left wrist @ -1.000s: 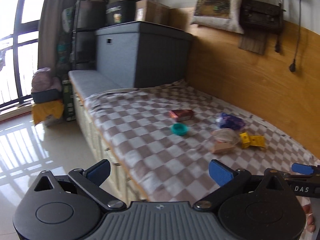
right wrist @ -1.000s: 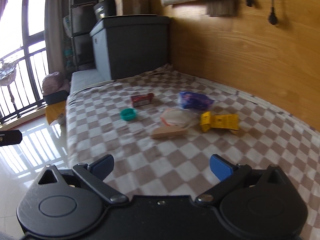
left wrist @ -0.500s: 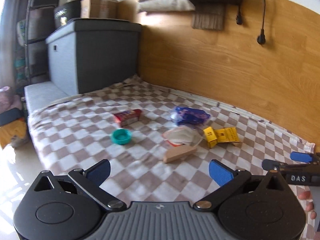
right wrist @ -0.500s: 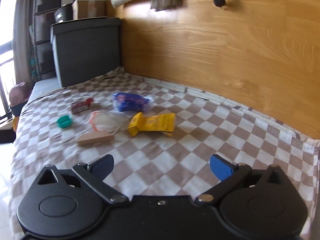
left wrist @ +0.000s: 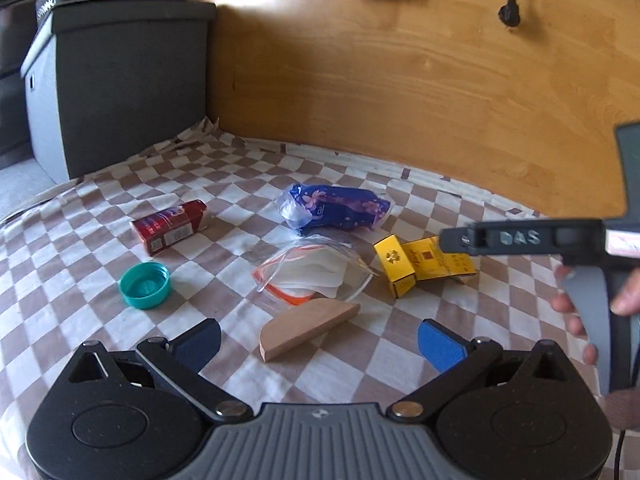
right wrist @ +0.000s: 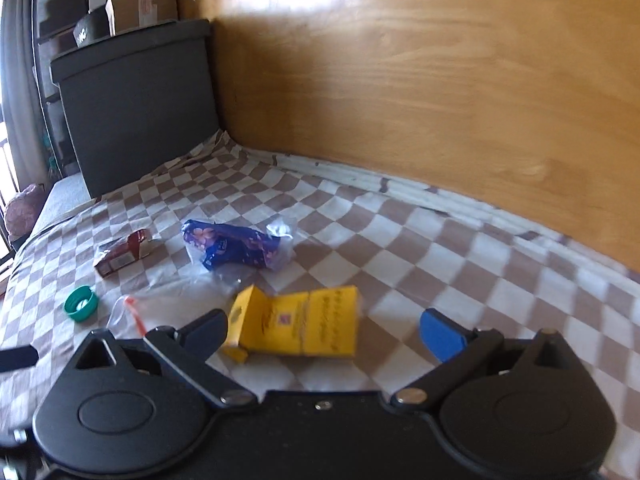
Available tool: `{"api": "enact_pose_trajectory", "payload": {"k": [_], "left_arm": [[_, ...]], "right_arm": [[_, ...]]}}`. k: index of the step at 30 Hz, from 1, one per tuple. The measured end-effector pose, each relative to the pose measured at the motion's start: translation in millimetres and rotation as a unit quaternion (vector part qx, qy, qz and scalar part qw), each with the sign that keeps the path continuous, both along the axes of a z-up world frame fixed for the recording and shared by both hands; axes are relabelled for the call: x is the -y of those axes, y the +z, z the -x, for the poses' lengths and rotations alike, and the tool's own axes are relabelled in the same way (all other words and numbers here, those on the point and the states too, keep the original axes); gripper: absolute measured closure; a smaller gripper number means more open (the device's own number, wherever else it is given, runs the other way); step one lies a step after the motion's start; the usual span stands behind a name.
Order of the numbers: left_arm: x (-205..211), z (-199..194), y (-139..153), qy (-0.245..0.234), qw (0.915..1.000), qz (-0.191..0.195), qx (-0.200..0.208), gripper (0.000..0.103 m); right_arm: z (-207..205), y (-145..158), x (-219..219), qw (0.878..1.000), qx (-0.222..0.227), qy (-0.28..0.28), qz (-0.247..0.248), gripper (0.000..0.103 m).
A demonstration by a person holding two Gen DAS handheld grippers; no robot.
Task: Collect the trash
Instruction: 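Grasp the yellow cigarette pack with the right tool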
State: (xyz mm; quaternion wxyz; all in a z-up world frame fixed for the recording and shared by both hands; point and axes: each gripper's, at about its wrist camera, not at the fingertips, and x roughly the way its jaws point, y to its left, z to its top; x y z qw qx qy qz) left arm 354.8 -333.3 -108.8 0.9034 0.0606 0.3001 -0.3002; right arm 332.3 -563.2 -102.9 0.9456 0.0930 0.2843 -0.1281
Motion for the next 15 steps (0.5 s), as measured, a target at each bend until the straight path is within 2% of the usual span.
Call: {"api": "enact_pose_trajectory", "payload": {"k": [6,12,14,15], "left_arm": [[3.6,-24.5,-14.6,-0.017,0.9997,-0.015,-0.010,0.000],[8.2,-40.4,-24.5,-0.039,0.9988,-0.029,-0.004,0.001],[10.2,-44.8,-26.3,-0.038,0.9987,-0.033,-0.009,0.003],[10.6,-46.4,-26.9,-0.040,0.9986,-0.030,-0.013,0.008]], "right_arm": [[-40.2,-15.2,-3.0,0.999,-0.030,0.026,-0.014,0.000],[-54.8,-23.8,-19.6,0.998,-0.041,0.038,0.011,0.000],[-58.5,-27.0,-24.1,0.998,-0.045,0.034,0.021,0.000],[-60.7,-29.2,-26.0,0.998,-0.052,0.026,0.031,0.000]]}}
